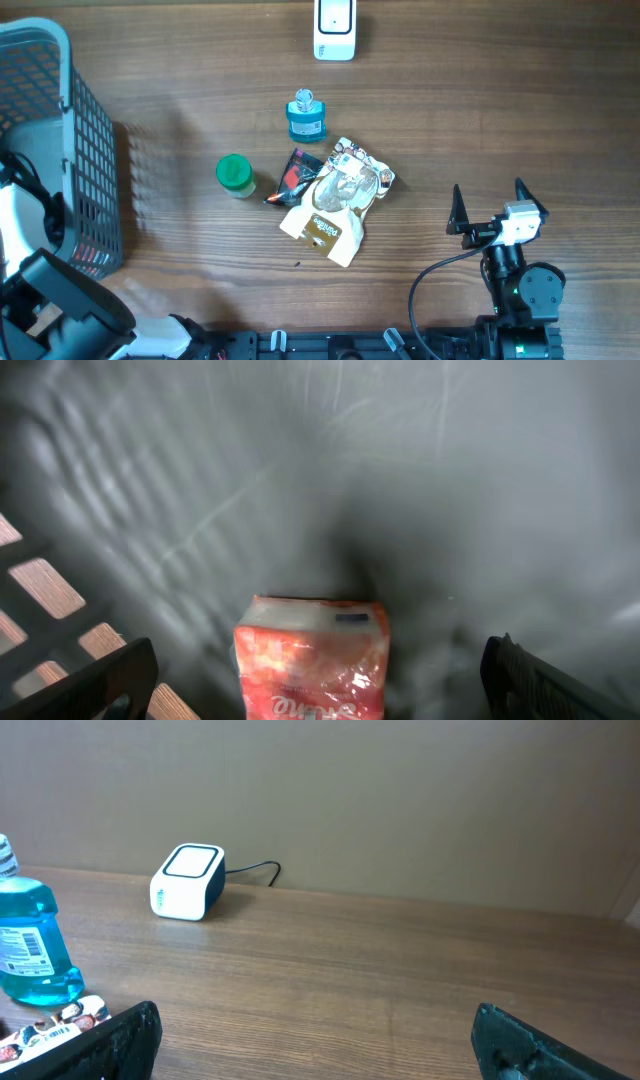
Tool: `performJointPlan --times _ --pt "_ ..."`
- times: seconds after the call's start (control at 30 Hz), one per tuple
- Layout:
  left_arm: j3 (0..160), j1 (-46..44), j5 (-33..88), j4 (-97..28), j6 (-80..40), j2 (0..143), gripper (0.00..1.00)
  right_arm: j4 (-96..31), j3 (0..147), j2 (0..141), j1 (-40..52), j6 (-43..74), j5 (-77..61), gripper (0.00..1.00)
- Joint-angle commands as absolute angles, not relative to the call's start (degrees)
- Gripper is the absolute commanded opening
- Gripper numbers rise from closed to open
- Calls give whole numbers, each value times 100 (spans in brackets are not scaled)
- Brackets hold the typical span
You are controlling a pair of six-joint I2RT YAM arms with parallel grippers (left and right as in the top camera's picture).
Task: Scan the item barcode
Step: 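Reach into the basket and grasp the small red-white packet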
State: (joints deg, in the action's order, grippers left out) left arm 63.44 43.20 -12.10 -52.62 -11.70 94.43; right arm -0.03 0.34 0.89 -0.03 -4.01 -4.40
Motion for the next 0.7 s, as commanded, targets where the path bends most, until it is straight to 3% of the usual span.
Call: performJointPlan --times 0.0,0.43,0.53,0.67 --pt "6141 4342 -1072 -5192 -1559 9644 100 12 30 54 5 -447 -388 100" --pt "5533 4342 -770 -4130 -1588 9649 99 12 30 54 5 -445 -388 100" --pt "5533 4342 -707 -4147 -1590 9649 85 12 30 54 5 -445 -388 100" --pt "5533 4342 -707 -4244 -1702 9649 77 12 30 54 5 -445 -388 100"
